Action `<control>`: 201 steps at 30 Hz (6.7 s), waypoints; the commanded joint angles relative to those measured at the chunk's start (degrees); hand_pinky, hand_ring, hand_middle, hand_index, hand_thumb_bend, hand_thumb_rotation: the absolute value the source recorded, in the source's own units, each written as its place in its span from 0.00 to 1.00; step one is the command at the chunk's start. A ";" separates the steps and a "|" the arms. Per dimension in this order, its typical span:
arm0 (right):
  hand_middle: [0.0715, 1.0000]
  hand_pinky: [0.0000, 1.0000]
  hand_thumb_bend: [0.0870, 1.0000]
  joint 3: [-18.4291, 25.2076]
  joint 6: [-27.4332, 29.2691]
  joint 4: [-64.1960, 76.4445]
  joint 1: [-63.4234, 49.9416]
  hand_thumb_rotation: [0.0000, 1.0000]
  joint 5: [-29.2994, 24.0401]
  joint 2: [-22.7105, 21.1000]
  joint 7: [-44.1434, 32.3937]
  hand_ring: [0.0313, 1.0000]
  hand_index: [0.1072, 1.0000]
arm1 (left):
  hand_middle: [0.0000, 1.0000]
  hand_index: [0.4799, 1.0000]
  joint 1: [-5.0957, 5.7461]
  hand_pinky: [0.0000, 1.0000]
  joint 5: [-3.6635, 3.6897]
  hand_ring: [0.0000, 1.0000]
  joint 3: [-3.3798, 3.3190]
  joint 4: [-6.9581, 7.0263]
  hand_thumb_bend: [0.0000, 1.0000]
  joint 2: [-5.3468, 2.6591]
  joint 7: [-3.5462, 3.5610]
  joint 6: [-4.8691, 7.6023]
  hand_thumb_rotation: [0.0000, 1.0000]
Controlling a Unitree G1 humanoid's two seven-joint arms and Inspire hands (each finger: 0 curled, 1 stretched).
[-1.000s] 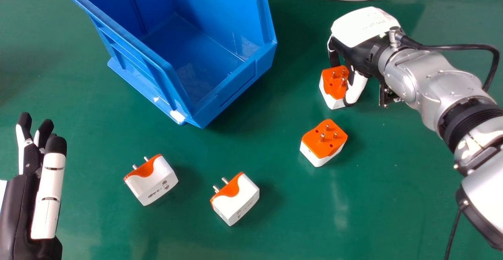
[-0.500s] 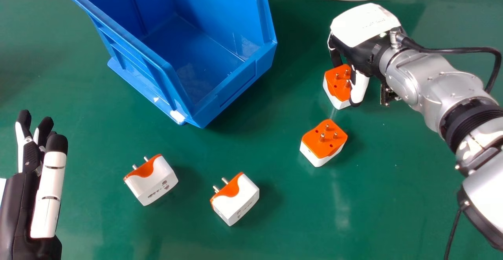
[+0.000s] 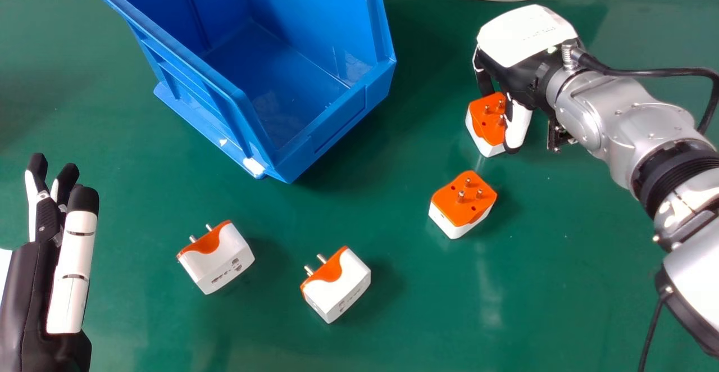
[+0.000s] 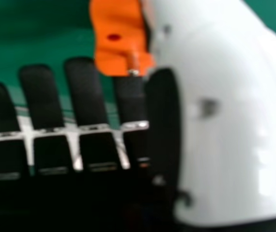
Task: Pick all objects and put in blue box
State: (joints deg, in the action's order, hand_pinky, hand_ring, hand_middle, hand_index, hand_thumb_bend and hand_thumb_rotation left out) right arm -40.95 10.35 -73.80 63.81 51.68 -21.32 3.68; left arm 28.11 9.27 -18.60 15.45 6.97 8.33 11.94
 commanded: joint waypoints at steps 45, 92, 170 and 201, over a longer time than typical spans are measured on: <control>0.43 0.20 0.46 25.32 -2.00 68.78 -29.81 0.00 -11.88 -15.83 -14.02 0.34 0.46 | 1.00 1.00 -7.06 1.00 -1.79 1.00 -1.38 -5.07 0.48 2.25 -1.68 -3.53 0.92; 0.42 0.06 0.48 13.24 -1.02 40.19 0.94 0.00 -4.26 11.86 -8.35 0.09 0.42 | 1.00 1.00 -11.37 1.00 -3.13 1.00 -0.01 -10.08 0.47 2.30 -1.83 -0.50 0.93; 1.00 0.87 0.70 1.43 -5.76 -0.18 13.94 0.40 -1.39 24.41 10.41 0.98 0.95 | 1.00 1.00 -9.27 1.00 -3.16 1.00 1.75 -4.94 0.48 1.37 -3.65 -2.59 0.93; 1.00 0.96 0.60 16.05 -2.07 61.16 -22.20 0.37 -4.68 -0.46 7.42 1.00 0.97 | 1.00 1.00 -13.00 1.00 -4.91 1.00 1.41 -8.42 0.49 2.83 -3.50 -3.59 0.93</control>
State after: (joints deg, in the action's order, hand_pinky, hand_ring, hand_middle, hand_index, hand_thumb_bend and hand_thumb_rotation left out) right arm -26.95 8.83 -17.02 42.58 47.72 -21.22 11.34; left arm 15.44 4.56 -16.77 7.00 8.89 4.94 8.01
